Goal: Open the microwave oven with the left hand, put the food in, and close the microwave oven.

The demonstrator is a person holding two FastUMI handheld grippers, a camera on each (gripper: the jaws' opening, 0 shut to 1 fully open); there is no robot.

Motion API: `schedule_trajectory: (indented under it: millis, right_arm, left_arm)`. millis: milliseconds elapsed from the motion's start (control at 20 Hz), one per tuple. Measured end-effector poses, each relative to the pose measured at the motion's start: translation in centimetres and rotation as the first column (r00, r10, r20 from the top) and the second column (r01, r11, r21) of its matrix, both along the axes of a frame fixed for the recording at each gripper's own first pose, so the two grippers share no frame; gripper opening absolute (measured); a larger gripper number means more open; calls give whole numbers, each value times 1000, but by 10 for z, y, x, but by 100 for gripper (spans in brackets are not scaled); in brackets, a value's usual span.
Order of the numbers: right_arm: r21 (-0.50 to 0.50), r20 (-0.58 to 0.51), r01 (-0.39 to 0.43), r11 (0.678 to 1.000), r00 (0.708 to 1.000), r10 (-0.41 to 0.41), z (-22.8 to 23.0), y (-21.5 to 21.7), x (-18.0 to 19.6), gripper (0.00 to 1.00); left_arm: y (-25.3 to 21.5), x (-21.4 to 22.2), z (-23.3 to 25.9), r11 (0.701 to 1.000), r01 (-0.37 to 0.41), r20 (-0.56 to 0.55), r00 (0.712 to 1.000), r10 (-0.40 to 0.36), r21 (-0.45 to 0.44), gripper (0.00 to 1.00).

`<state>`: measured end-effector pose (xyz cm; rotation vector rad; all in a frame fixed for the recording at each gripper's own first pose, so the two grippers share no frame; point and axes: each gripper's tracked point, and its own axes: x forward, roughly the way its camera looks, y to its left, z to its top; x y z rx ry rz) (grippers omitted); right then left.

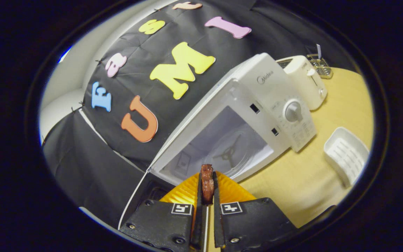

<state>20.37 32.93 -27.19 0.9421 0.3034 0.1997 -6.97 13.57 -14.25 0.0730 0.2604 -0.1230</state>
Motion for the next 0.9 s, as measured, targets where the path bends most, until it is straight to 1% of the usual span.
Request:
schedule_trajectory:
  millis: [150,300,400,450,550,600,700,750,850,900]
  right_arm:
    - [63,-26,76,995,997,-74,-16,15,40,16]
    - [106,-68,158,982,986,-151,-36,18,76,16]
    - [129,-102,187,974,979,-174,-49,22,95,17]
    - [120,-115,203,972,975,-189,-54,24,101,17]
    - [56,-115,219,974,971,-212,-67,27,107,16]
    - [39,-94,230,972,970,-226,-63,26,112,17]
    - [-19,-69,224,974,972,-224,-60,29,118,16]
    - [-59,-51,229,972,971,-232,-59,30,119,17]
    - [-132,-26,216,967,975,-221,-58,36,119,17]
    - [-190,-23,211,959,975,-219,-61,37,122,18]
  left_arm:
    - [5,2,-6,1000,17,-11,1000,-17,-7,96]
    - [9,6,-12,999,31,-21,999,-31,14,96]
    - [14,6,-15,999,37,-19,999,-36,28,96]
    - [15,8,-16,999,40,-18,999,-39,32,96]
    - [16,9,-23,999,45,-31,999,-44,26,96]
    - [17,9,-22,999,45,-33,999,-44,24,96]
    - [22,12,-20,999,39,-28,999,-39,18,96]
    - [24,13,-20,999,33,-25,999,-33,17,96]
    - [27,15,-21,999,25,-19,1000,-24,22,96]
    - [29,15,-22,1000,18,-21,1000,-18,24,96]
